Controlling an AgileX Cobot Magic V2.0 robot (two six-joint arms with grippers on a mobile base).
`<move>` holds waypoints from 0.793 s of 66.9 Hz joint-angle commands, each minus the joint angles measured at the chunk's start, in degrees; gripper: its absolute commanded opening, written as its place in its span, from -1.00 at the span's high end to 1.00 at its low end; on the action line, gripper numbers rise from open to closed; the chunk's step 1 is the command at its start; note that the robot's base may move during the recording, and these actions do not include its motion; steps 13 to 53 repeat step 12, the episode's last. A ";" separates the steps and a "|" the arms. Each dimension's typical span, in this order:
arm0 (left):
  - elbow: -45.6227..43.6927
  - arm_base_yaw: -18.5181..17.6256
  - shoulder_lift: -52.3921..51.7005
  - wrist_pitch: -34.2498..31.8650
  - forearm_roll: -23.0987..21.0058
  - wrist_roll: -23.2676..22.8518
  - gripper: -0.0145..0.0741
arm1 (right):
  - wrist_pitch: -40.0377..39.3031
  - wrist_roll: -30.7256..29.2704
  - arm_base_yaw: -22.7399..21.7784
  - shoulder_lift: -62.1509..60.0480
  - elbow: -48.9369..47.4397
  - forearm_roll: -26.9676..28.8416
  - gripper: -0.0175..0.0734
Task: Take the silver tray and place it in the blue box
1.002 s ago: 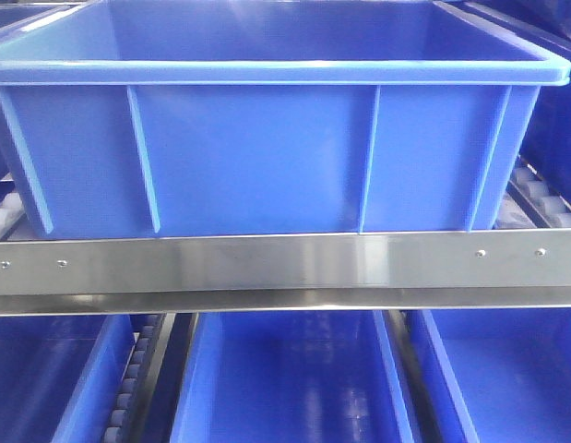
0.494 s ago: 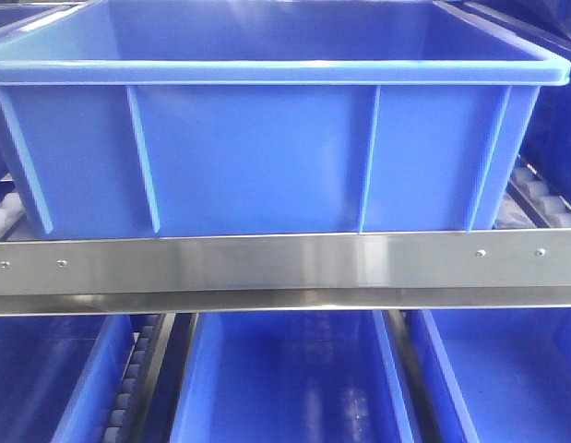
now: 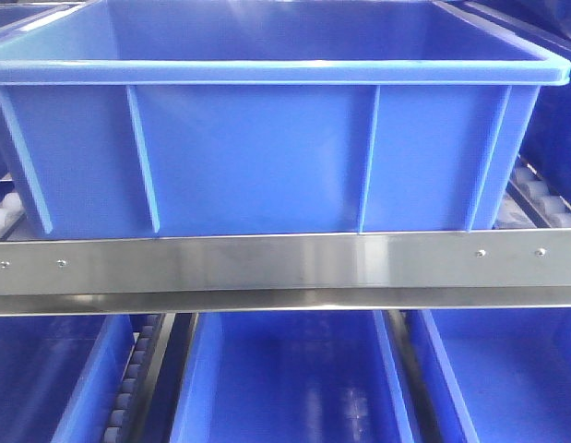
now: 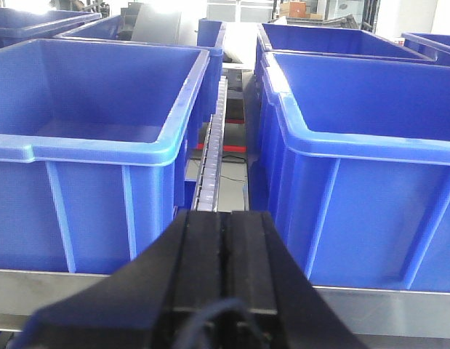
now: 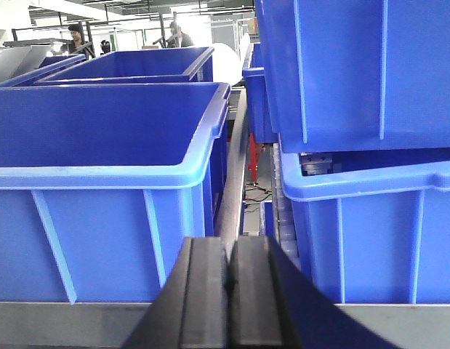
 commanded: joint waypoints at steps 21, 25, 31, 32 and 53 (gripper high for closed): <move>1.12 -0.39 -0.91 -4.49 -0.32 0.06 0.88 | -4.93 -0.12 -0.37 -1.15 -1.02 0.05 0.51; 1.12 -0.39 -0.91 -4.49 -0.32 0.06 0.88 | -4.93 -0.12 -0.37 -1.15 -1.02 0.05 0.51; 1.12 -0.39 -0.91 -4.49 -0.32 0.06 0.88 | -4.93 -0.12 -0.37 -1.15 -1.02 0.05 0.51; 1.12 -0.39 -0.91 -4.49 -0.32 0.06 0.88 | -4.93 -0.12 -0.37 -1.15 -1.02 0.05 0.51; 1.12 -0.39 -0.91 -4.49 -0.32 0.06 0.88 | -4.93 -0.12 -0.37 -1.15 -1.02 0.05 0.51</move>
